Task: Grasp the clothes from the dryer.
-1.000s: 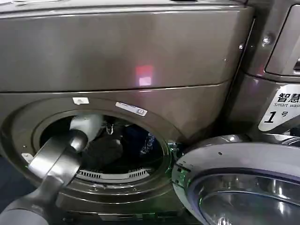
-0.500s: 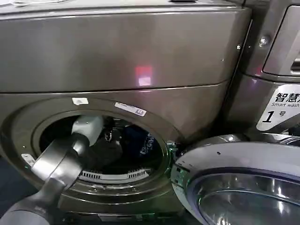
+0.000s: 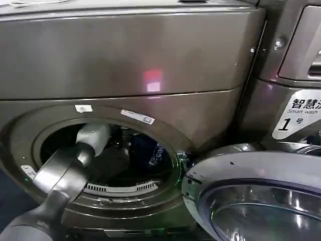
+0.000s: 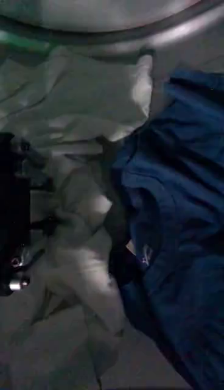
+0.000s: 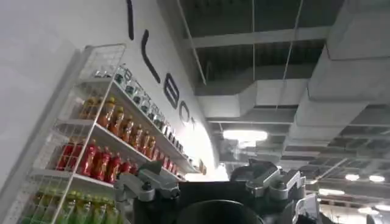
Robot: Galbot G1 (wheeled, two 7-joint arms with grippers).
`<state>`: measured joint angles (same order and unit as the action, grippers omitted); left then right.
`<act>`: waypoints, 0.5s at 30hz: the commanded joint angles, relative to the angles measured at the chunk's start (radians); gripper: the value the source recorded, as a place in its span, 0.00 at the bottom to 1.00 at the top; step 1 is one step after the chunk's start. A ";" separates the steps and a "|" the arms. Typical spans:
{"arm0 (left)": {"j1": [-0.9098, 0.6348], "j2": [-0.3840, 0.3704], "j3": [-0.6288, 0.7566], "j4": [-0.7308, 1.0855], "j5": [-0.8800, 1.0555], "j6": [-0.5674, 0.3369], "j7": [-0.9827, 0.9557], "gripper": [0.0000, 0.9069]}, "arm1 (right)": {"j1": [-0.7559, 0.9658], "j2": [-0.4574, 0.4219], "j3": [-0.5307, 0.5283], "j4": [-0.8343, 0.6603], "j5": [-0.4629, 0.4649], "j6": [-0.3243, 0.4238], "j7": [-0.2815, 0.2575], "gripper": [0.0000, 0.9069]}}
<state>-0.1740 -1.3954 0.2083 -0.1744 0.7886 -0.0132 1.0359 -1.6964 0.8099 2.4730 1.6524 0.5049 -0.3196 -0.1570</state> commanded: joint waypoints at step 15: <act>0.393 0.102 -0.409 -0.675 -0.684 0.151 -0.469 0.03 | 0.012 0.003 -0.009 -0.004 -0.011 0.005 0.017 1.00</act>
<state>0.0069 -1.3280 -0.0436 -0.4985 0.3938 0.0950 0.8087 -1.6832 0.8102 2.4611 1.6443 0.4983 -0.3128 -0.1458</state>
